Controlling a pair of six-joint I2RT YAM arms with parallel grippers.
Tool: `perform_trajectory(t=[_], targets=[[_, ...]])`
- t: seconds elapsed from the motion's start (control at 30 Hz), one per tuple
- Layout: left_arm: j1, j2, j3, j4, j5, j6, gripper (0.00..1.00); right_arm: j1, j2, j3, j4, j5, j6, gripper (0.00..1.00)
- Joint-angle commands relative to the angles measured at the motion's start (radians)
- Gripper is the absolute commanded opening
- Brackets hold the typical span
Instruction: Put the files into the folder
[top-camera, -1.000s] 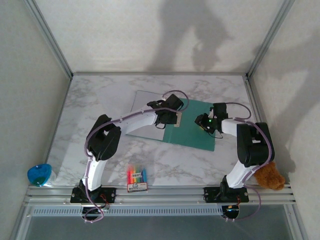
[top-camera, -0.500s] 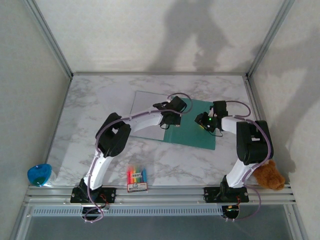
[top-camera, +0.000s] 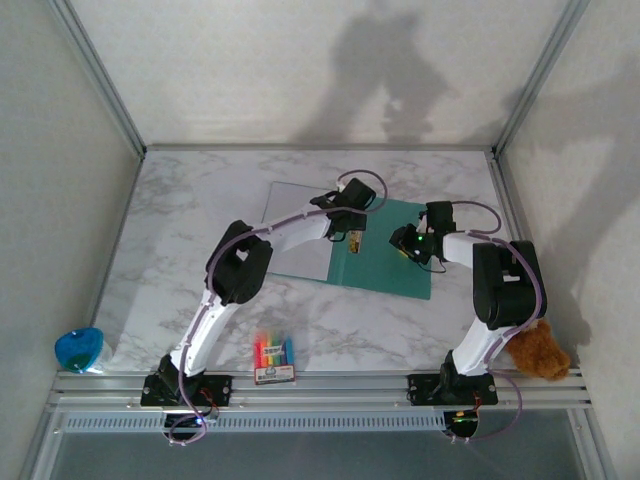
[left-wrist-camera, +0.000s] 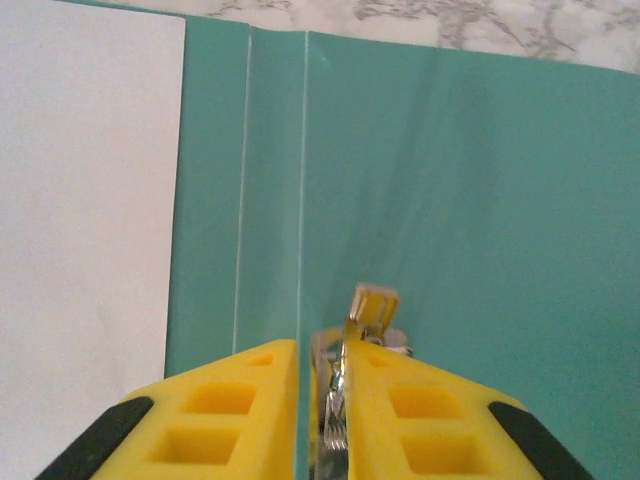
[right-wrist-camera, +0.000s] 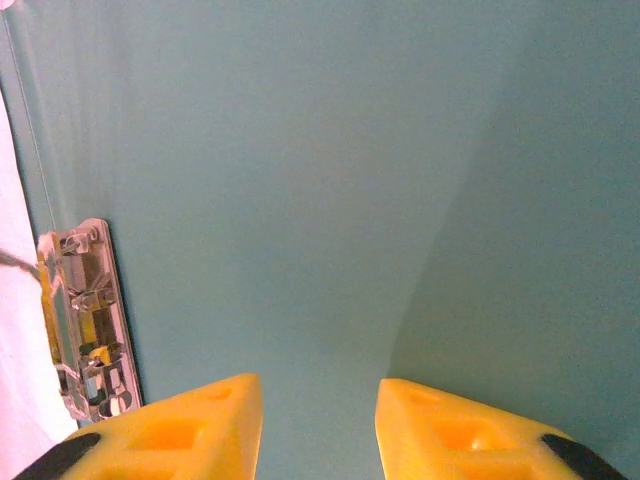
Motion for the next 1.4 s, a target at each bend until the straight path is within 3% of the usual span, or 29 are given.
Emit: perform_trajectory(t=[0.0,0.17,0.3,0.5,0.67,0.8,1.03,1.37], targets=[[0.021,0.036,0.059,-0.026,0.043,-0.005,0.21,-0.008,0.030,0.010,-0.042,0.033,-0.025,0.37],[0.063,-0.051,-0.001,0.009,0.141,-0.034,0.24,-0.008,0.032,0.011,-0.039,0.027,-0.028,0.37],[0.076,-0.132,-0.027,-0.028,0.107,-0.004,0.28,-0.009,0.034,0.015,-0.045,0.023,-0.029,0.37],[0.133,-0.331,-0.206,0.016,0.072,0.001,0.36,-0.012,0.037,0.032,-0.066,0.029,-0.045,0.37],[0.203,-0.482,-0.351,0.038,0.010,-0.007,0.50,-0.018,0.058,0.056,-0.081,0.027,-0.043,0.37],[0.282,-0.553,-0.468,0.071,0.013,-0.035,0.54,-0.034,0.060,0.073,-0.095,0.027,-0.037,0.37],[0.417,-0.557,-0.652,0.181,0.109,-0.114,0.59,-0.039,0.046,0.101,-0.113,0.003,-0.014,0.37],[0.509,-0.463,-0.759,0.319,0.213,-0.191,0.59,-0.038,-0.072,0.162,-0.196,-0.049,-0.013,0.41]])
